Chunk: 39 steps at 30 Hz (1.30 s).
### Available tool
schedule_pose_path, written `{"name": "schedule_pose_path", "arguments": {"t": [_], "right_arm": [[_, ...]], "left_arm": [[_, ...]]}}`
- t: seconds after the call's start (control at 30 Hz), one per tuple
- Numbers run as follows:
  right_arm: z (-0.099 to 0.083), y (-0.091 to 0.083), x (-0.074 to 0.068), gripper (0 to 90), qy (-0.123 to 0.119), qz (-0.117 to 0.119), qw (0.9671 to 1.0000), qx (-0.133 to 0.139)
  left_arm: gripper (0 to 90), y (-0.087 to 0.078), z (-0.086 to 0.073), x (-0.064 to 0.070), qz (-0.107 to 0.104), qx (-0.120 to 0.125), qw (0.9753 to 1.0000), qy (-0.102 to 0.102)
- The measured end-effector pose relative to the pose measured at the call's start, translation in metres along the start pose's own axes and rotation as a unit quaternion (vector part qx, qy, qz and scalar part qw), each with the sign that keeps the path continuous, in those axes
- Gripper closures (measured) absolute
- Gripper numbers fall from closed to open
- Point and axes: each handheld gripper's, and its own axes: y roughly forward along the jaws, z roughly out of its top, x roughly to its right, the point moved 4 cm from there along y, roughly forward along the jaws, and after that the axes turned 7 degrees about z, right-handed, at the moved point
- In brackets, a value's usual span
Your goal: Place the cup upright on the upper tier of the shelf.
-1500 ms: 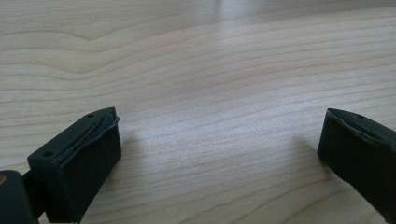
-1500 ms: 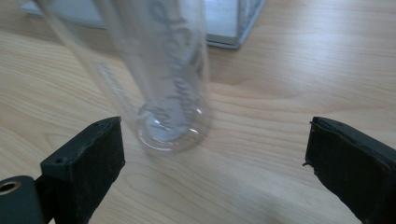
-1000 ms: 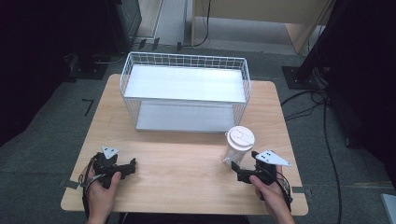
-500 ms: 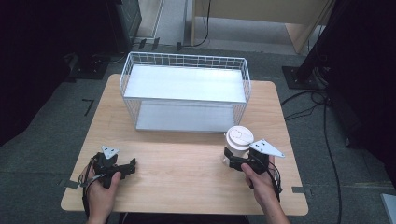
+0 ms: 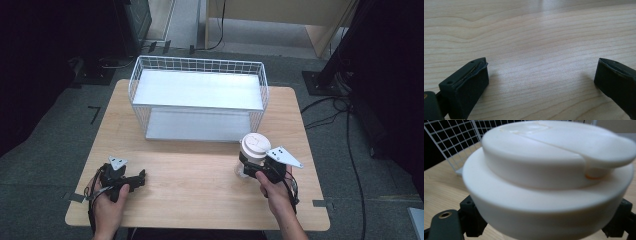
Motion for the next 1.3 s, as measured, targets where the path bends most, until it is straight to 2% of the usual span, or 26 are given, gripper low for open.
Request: {"name": "schedule_pose_path", "arguments": {"t": [0.13, 0.43, 0.47, 0.67, 0.77, 0.83, 0.87, 1.0, 1.17, 1.2, 1.3], "right_arm": [[0.005, 0.001, -0.001, 14.7, 0.0, 0.007, 1.0, 0.002], [0.024, 0.003, -0.008, 14.9, -0.005, 0.012, 0.9996, 0.024], [0.032, 0.003, -0.011, 14.9, -0.006, 0.013, 0.9993, 0.036], [0.052, 0.004, -0.019, 15.0, -0.018, 0.014, 0.9983, 0.053], [0.068, 0.005, -0.028, 14.9, -0.033, 0.019, 0.9971, 0.065], [0.071, 0.005, -0.03, 15.0, -0.035, 0.021, 0.9969, 0.067], [0.08, 0.006, -0.035, 14.9, -0.039, 0.023, 0.9962, 0.075], [0.093, 0.007, -0.042, 15.0, -0.045, 0.023, 0.995, 0.086], [0.107, 0.009, -0.047, 15.0, -0.056, 0.018, 0.9932, 0.1], [0.116, 0.01, -0.05, 15.0, -0.062, 0.014, 0.9919, 0.11], [0.122, 0.01, -0.052, 15.0, -0.063, 0.006, 0.9906, 0.121]], "left_arm": [[0.0, 0.0, 0.0, 0.0, 0.0, 0.0, 1.0, 0.0], [0.0, 0.0, 0.0, 0.0, 0.0, 0.0, 1.0, 0.0], [0.0, 0.0, 0.0, 0.0, 0.0, 0.0, 1.0, -0.001], [0.0, 0.0, 0.0, 0.0, 0.0, 0.0, 1.0, -0.001], [0.0, 0.0, 0.0, 0.0, 0.0, 0.0, 1.0, 0.0], [0.0, 0.0, 0.0, 0.0, 0.0, 0.001, 1.0, -0.001], [0.0, 0.0, 0.0, 0.0, 0.0, 0.001, 1.0, 0.0], [0.0, 0.0, 0.0, 0.0, 0.0, 0.001, 1.0, -0.001], [0.0, 0.0, 0.0, 0.0, 0.0, 0.001, 1.0, -0.001], [0.0, 0.0, 0.0, 0.0, 0.0, 0.001, 1.0, -0.001], [0.0, 0.0, 0.0, 0.0, 0.0, 0.001, 1.0, 0.0]]}}
